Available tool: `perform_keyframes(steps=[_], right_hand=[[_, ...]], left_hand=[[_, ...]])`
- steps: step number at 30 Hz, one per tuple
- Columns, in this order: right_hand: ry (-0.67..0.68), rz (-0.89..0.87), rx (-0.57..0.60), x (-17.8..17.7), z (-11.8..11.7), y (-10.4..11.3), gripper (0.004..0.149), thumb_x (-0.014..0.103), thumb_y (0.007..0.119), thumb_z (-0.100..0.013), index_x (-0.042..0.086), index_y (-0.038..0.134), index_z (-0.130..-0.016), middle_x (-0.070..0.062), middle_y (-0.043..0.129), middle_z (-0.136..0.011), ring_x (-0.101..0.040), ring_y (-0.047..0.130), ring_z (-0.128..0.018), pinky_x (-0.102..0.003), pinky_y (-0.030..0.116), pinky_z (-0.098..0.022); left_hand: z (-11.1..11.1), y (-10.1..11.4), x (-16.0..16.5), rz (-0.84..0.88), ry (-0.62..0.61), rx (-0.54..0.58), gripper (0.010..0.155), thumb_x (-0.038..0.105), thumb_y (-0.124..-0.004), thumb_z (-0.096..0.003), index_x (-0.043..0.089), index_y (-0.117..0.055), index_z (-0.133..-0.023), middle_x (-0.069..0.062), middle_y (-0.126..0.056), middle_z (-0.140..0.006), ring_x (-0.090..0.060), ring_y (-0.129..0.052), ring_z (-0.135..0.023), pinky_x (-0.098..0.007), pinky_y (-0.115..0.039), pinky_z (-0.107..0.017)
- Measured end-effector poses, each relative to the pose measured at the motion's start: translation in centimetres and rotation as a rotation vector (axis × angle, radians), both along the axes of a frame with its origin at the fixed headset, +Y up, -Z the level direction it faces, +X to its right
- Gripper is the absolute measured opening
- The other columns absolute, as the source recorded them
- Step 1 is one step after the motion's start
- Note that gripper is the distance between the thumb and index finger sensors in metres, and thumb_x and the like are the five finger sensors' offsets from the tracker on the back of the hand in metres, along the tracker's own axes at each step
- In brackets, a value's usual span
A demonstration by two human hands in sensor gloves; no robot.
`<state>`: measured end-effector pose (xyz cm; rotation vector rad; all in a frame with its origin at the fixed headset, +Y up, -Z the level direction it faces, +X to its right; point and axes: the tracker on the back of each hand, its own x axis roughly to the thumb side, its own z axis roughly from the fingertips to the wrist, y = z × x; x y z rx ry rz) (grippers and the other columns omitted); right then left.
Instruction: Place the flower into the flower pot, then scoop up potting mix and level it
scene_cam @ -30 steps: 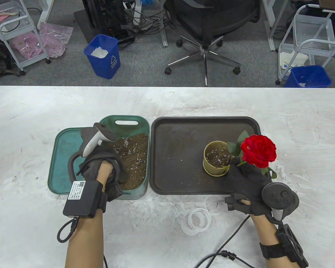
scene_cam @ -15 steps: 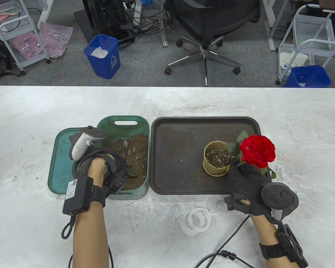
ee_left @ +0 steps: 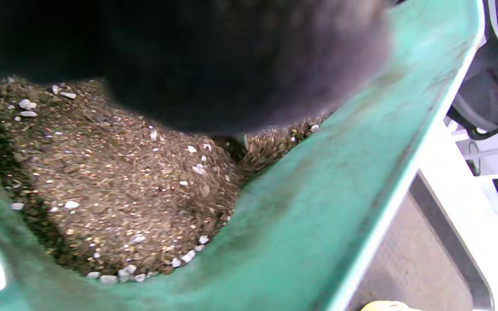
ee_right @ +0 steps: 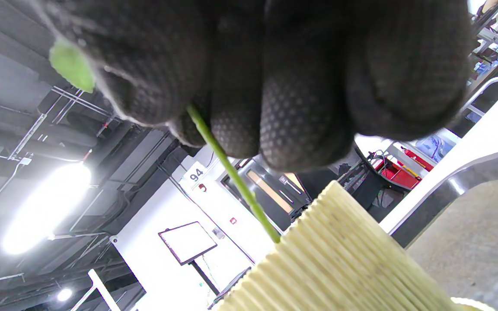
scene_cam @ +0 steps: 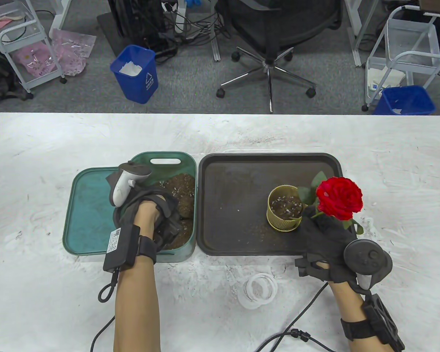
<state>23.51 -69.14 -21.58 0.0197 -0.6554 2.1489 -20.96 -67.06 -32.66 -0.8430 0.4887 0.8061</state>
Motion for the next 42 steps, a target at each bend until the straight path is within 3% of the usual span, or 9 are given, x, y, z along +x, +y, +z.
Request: perform_keyframes(steps=[8, 18, 26, 35, 42], right_hand=[[0.000, -0.001, -0.001, 0.0, 0.0, 0.0, 0.037, 0.031, 0.087, -0.035, 0.018, 0.091, -0.069, -0.013, 0.102, -0.063, -0.034, 0.105, -0.039, -0.050, 0.093, -0.027], [0.000, 0.006, 0.003, 0.0, 0.0, 0.0, 0.037, 0.031, 0.087, -0.035, 0.018, 0.091, -0.069, -0.013, 0.102, -0.063, -0.034, 0.105, -0.039, -0.050, 0.093, -0.027], [0.001, 0.007, 0.002, -0.1, 0.1, 0.0, 0.037, 0.031, 0.087, -0.035, 0.018, 0.091, -0.069, -0.013, 0.102, -0.063, -0.034, 0.105, -0.039, -0.050, 0.093, -0.027], [0.001, 0.004, 0.001, 0.0, 0.1, 0.0, 0.037, 0.031, 0.087, -0.035, 0.018, 0.092, -0.069, -0.013, 0.102, -0.063, -0.034, 0.105, -0.039, -0.050, 0.093, -0.027], [0.003, 0.008, 0.003, -0.1, 0.1, 0.0, 0.037, 0.031, 0.087, -0.035, 0.019, 0.091, -0.069, -0.013, 0.102, -0.063, -0.034, 0.105, -0.039, -0.050, 0.093, -0.027]], left_hand=[[0.0, 0.2, 0.1, 0.028, -0.005, 0.035, 0.055, 0.040, -0.067, -0.0438, 0.001, -0.076, -0.082, -0.002, -0.100, -0.052, -0.008, -0.108, -0.006, -0.027, -0.095, -0.010], [2.0, 1.2, -2.1, 0.254, 0.116, 0.119, 0.054, 0.040, -0.064, -0.0450, 0.004, -0.073, -0.085, -0.001, -0.098, -0.057, -0.008, -0.110, -0.013, -0.028, -0.097, -0.015], [3.4, 2.8, -3.4, 0.284, 0.163, 0.193, 0.054, 0.041, -0.063, -0.0460, 0.006, -0.071, -0.086, 0.001, -0.097, -0.059, -0.007, -0.110, -0.016, -0.027, -0.097, -0.018], [5.3, 6.0, -3.8, 0.332, 0.127, 0.291, 0.054, 0.042, -0.063, -0.0467, 0.007, -0.070, -0.087, 0.002, -0.096, -0.060, -0.007, -0.110, -0.018, -0.027, -0.097, -0.020], [6.4, 8.2, 0.3, 0.412, -0.019, 0.366, 0.054, 0.043, -0.063, -0.0475, 0.008, -0.069, -0.088, 0.003, -0.096, -0.061, -0.006, -0.110, -0.019, -0.025, -0.098, -0.021]])
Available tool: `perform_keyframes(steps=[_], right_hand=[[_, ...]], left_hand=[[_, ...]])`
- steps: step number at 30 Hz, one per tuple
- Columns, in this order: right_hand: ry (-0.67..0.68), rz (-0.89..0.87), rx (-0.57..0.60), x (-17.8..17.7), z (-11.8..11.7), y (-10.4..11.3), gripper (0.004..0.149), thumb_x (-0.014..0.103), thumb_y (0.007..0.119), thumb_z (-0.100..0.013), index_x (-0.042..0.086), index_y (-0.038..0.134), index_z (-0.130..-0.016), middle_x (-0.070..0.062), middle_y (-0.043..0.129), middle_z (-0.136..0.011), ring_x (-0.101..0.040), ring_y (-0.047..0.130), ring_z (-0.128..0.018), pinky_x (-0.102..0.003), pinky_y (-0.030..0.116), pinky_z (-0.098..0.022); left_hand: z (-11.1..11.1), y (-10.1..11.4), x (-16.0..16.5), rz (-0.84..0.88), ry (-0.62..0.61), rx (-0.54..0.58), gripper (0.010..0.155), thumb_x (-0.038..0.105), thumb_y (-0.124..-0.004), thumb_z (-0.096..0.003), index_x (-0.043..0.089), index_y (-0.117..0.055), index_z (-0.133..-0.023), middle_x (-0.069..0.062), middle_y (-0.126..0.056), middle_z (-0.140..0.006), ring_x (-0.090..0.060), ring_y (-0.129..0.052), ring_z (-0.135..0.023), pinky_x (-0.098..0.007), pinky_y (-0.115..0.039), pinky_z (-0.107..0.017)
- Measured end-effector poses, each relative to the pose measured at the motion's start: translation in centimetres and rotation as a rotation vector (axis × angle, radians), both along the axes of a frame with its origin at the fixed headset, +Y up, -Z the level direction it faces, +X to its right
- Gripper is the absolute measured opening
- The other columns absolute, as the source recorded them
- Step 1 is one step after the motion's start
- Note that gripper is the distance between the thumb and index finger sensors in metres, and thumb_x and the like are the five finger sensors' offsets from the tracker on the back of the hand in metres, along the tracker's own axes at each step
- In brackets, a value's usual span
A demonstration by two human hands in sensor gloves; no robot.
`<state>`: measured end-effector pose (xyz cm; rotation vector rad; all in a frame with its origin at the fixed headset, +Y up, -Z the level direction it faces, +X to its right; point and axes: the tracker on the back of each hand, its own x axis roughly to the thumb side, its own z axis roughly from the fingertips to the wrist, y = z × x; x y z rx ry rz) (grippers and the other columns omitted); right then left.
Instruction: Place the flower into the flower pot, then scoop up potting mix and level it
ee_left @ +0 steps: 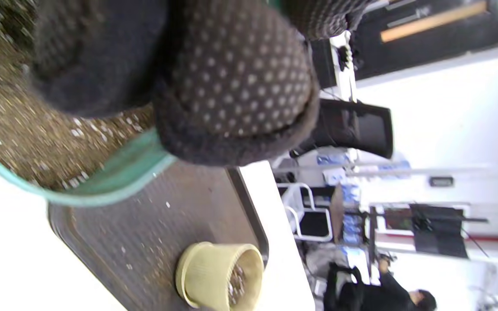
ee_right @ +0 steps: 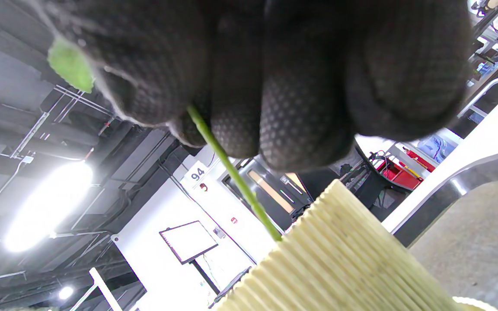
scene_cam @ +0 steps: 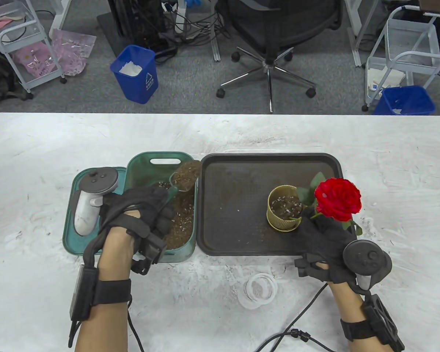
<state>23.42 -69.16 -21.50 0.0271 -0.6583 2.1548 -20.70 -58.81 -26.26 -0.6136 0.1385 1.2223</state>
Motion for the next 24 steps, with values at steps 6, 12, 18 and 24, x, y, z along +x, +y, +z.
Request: perform_keyframes(steps=[6, 12, 18, 24], right_hand=[[-0.001, -0.004, -0.002, 0.0, 0.0, 0.0, 0.037, 0.031, 0.087, -0.035, 0.018, 0.091, -0.069, -0.013, 0.102, -0.063, -0.034, 0.105, -0.039, -0.050, 0.093, -0.027], [-0.001, -0.006, -0.004, 0.1, 0.0, 0.0, 0.037, 0.031, 0.087, -0.035, 0.018, 0.091, -0.070, -0.013, 0.102, -0.063, -0.034, 0.105, -0.039, -0.050, 0.093, -0.027], [-0.001, -0.005, -0.004, 0.1, 0.0, 0.0, 0.037, 0.032, 0.087, -0.035, 0.018, 0.091, -0.070, -0.013, 0.102, -0.063, -0.034, 0.105, -0.039, -0.050, 0.093, -0.027], [-0.003, -0.004, -0.004, 0.1, 0.0, 0.0, 0.037, 0.032, 0.087, -0.035, 0.018, 0.091, -0.070, -0.013, 0.102, -0.063, -0.034, 0.105, -0.039, -0.050, 0.093, -0.027]], left_hand=[[-0.3, -0.7, 5.8, 0.089, -0.125, 0.035, 0.054, 0.044, -0.062, -0.0481, 0.008, -0.069, -0.088, 0.004, -0.096, -0.062, -0.005, -0.111, -0.020, -0.025, -0.098, -0.021], [-0.8, -3.3, 11.4, 0.155, -0.191, 0.029, 0.054, 0.044, -0.063, -0.0486, 0.008, -0.068, -0.088, 0.003, -0.095, -0.062, -0.005, -0.111, -0.020, -0.025, -0.098, -0.021], [-1.3, -6.5, 15.1, 0.098, -0.212, 0.030, 0.054, 0.044, -0.064, -0.0488, 0.007, -0.068, -0.088, 0.003, -0.095, -0.062, -0.005, -0.111, -0.020, -0.025, -0.098, -0.021], [-1.1, -8.4, 17.2, -0.050, -0.234, 0.092, 0.054, 0.044, -0.068, -0.0484, 0.005, -0.071, -0.086, 0.001, -0.098, -0.059, -0.006, -0.112, -0.018, -0.025, -0.099, -0.018]])
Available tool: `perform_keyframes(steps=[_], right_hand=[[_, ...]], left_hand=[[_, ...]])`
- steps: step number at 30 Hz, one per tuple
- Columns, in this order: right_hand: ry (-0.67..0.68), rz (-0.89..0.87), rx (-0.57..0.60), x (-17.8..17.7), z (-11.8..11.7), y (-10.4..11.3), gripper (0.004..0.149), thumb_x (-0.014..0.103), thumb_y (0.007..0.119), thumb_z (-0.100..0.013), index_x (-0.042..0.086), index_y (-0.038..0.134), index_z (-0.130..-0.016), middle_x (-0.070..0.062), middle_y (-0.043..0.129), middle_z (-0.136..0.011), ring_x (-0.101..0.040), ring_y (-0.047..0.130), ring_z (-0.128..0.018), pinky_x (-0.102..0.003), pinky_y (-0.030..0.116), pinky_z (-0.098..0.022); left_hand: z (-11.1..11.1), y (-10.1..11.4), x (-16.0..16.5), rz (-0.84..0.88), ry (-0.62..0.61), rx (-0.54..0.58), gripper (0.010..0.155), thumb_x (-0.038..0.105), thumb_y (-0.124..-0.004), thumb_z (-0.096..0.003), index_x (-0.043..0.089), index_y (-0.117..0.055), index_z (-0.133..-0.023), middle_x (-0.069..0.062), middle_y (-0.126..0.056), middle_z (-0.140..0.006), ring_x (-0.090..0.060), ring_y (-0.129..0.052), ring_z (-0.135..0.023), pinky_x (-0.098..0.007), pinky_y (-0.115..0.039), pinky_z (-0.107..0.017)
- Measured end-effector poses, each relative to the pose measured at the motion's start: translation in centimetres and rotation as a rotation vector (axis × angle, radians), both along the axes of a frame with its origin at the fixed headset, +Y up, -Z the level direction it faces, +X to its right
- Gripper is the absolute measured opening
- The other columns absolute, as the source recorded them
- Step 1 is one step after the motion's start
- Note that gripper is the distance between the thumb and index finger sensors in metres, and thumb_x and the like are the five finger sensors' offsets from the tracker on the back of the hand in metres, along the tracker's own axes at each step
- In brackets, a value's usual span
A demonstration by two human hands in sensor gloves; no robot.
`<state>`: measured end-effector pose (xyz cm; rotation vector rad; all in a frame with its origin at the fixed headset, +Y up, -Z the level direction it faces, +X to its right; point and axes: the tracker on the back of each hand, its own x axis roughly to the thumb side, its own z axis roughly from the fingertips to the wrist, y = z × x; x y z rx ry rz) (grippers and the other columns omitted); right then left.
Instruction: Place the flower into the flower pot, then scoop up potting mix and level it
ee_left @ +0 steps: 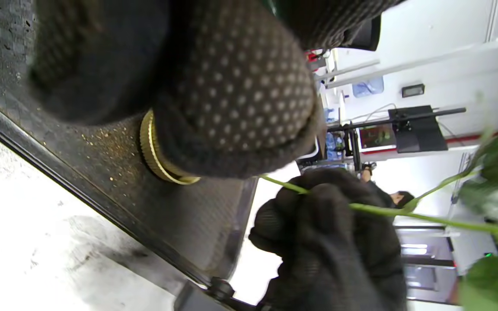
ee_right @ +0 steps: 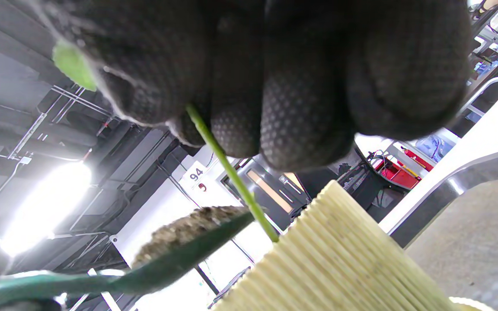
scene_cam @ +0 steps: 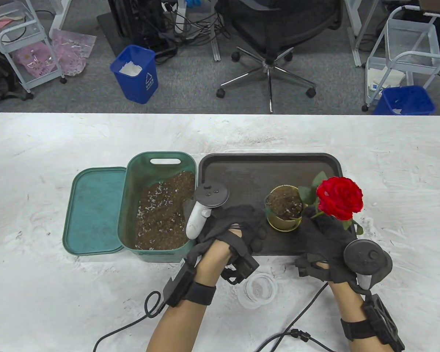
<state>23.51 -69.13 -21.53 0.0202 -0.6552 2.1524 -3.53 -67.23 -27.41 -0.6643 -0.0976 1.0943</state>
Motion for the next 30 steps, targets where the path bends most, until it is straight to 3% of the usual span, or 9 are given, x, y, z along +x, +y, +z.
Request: perform_keyframes(steps=[14, 30], right_hand=[[-0.001, 0.018, 0.006, -0.1, 0.0, 0.0, 0.037, 0.032, 0.087, -0.035, 0.019, 0.091, -0.070, -0.013, 0.102, -0.063, -0.034, 0.105, -0.039, -0.050, 0.093, -0.027], [-0.002, 0.021, 0.006, -0.2, 0.0, -0.1, 0.037, 0.032, 0.087, -0.035, 0.019, 0.091, -0.070, -0.013, 0.102, -0.063, -0.034, 0.105, -0.039, -0.050, 0.093, -0.027]], left_hand=[[1.2, 2.2, 3.6, -0.392, 0.064, 0.363, 0.054, 0.045, -0.079, -0.0448, 0.003, -0.082, -0.079, -0.002, -0.104, -0.048, -0.004, -0.110, -0.001, -0.023, -0.099, -0.005], [3.4, 3.5, 6.4, -0.746, 0.040, 0.655, 0.054, 0.044, -0.081, -0.0424, 0.009, -0.081, -0.083, -0.003, -0.102, -0.057, -0.012, -0.112, -0.013, -0.030, -0.097, -0.016]])
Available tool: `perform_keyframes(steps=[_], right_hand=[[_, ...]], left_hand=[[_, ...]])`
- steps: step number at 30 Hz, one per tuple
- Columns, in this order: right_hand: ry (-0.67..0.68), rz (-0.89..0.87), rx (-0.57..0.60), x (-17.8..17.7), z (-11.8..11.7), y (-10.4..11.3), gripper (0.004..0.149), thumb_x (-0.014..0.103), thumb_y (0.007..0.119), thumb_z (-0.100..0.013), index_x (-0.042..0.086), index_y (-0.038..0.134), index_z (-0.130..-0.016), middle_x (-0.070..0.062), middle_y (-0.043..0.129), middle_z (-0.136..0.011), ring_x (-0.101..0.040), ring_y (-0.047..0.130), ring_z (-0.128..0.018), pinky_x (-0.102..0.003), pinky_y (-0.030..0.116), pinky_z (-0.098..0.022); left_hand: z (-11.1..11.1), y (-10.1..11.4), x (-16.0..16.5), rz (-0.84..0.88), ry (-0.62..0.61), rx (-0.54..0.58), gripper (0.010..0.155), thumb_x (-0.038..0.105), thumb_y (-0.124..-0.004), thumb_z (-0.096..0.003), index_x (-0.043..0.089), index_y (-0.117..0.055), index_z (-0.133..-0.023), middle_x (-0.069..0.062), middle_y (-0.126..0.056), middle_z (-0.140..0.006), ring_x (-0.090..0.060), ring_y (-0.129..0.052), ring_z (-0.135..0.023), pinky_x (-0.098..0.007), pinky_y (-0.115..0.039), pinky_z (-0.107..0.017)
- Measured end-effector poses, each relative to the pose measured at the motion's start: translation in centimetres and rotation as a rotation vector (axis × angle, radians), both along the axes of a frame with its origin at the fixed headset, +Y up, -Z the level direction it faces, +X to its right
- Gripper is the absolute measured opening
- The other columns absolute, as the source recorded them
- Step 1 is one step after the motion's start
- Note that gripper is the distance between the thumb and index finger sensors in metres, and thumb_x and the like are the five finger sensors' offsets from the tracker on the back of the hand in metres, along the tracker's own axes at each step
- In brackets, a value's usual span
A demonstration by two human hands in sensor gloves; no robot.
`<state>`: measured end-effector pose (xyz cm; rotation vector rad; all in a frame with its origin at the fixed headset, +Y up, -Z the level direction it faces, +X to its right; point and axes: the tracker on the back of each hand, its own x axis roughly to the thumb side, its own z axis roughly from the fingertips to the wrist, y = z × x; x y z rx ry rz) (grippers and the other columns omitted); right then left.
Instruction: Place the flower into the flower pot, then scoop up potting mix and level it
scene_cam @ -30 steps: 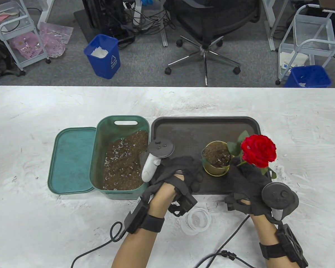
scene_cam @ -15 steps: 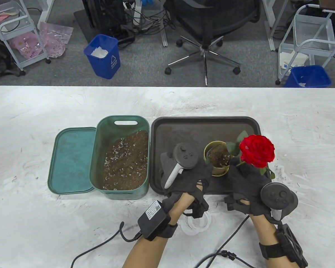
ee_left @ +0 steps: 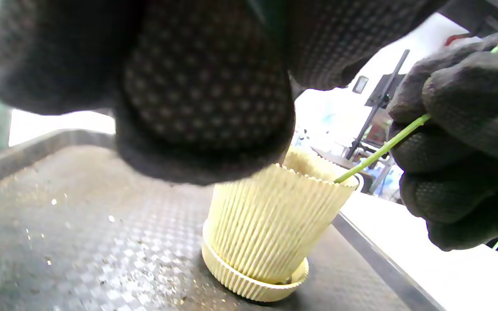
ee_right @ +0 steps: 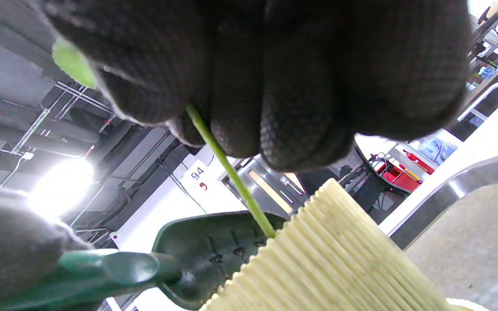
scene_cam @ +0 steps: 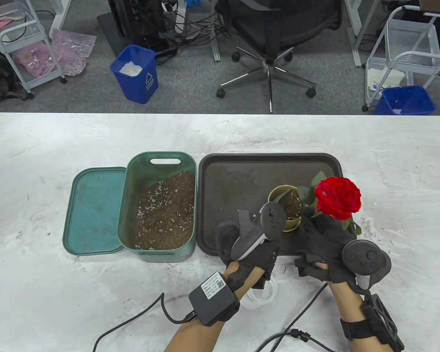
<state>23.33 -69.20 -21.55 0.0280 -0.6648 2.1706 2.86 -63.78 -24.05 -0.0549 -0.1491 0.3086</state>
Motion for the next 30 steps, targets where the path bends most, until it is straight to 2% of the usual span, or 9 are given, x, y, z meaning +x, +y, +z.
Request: perform_keyframes(steps=[9, 13, 16, 18, 21, 25, 30], right_hand=[[0.003, -0.009, -0.004, 0.1, -0.1, 0.0, 0.037, 0.032, 0.087, -0.035, 0.018, 0.091, -0.070, -0.013, 0.102, -0.063, -0.034, 0.105, -0.039, -0.050, 0.093, -0.027], [-0.001, -0.015, -0.008, 0.2, -0.1, 0.0, 0.037, 0.031, 0.087, -0.035, 0.018, 0.091, -0.070, -0.013, 0.102, -0.063, -0.034, 0.105, -0.039, -0.050, 0.093, -0.027], [-0.003, -0.008, -0.006, 0.1, -0.1, 0.1, 0.037, 0.031, 0.087, -0.035, 0.018, 0.091, -0.069, -0.013, 0.102, -0.063, -0.034, 0.105, -0.039, -0.050, 0.093, -0.027], [-0.001, -0.003, -0.003, 0.0, -0.1, 0.1, 0.037, 0.031, 0.087, -0.035, 0.018, 0.091, -0.069, -0.013, 0.102, -0.063, -0.034, 0.105, -0.039, -0.050, 0.093, -0.027], [0.002, 0.000, -0.002, 0.0, 0.0, 0.0, 0.037, 0.031, 0.087, -0.035, 0.018, 0.092, -0.069, -0.013, 0.102, -0.063, -0.034, 0.105, -0.039, -0.050, 0.093, -0.027], [0.006, 0.006, 0.001, -0.1, 0.0, 0.0, 0.037, 0.031, 0.087, -0.035, 0.018, 0.092, -0.069, -0.013, 0.102, -0.063, -0.034, 0.105, -0.038, -0.050, 0.093, -0.027], [0.003, 0.004, 0.001, -0.1, 0.0, 0.0, 0.037, 0.031, 0.087, -0.035, 0.018, 0.092, -0.069, -0.013, 0.102, -0.063, -0.034, 0.105, -0.039, -0.050, 0.093, -0.027]], left_hand=[[1.7, 2.6, -1.5, 0.096, -0.011, 0.047, 0.053, 0.044, -0.080, -0.0429, 0.009, -0.081, -0.083, -0.003, -0.102, -0.057, -0.012, -0.112, -0.014, -0.030, -0.097, -0.017], [2.7, 6.7, -3.3, 0.058, -0.044, 0.100, 0.053, 0.044, -0.079, -0.0435, 0.009, -0.080, -0.084, -0.002, -0.101, -0.058, -0.012, -0.112, -0.016, -0.030, -0.097, -0.017], [2.7, 9.7, -6.4, 0.042, 0.024, 0.132, 0.053, 0.046, -0.078, -0.0444, 0.012, -0.079, -0.086, 0.000, -0.101, -0.060, -0.011, -0.112, -0.018, -0.029, -0.097, -0.020], [1.9, 10.8, -8.9, 0.046, 0.089, 0.116, 0.053, 0.046, -0.078, -0.0449, 0.013, -0.079, -0.086, 0.001, -0.101, -0.061, -0.011, -0.112, -0.019, -0.029, -0.097, -0.021], [0.1, 10.7, -13.6, 0.042, 0.228, 0.045, 0.053, 0.046, -0.078, -0.0449, 0.013, -0.078, -0.086, 0.001, -0.100, -0.061, -0.010, -0.112, -0.019, -0.029, -0.097, -0.021], [-2.7, 8.6, -19.2, 0.056, 0.395, -0.109, 0.053, 0.045, -0.078, -0.0446, 0.011, -0.079, -0.086, 0.000, -0.100, -0.060, -0.011, -0.112, -0.018, -0.029, -0.097, -0.020], [-5.3, 7.2, -21.6, -0.001, 0.513, -0.197, 0.053, 0.045, -0.077, -0.0447, 0.011, -0.078, -0.086, -0.001, -0.100, -0.060, -0.011, -0.112, -0.019, -0.029, -0.097, -0.020]])
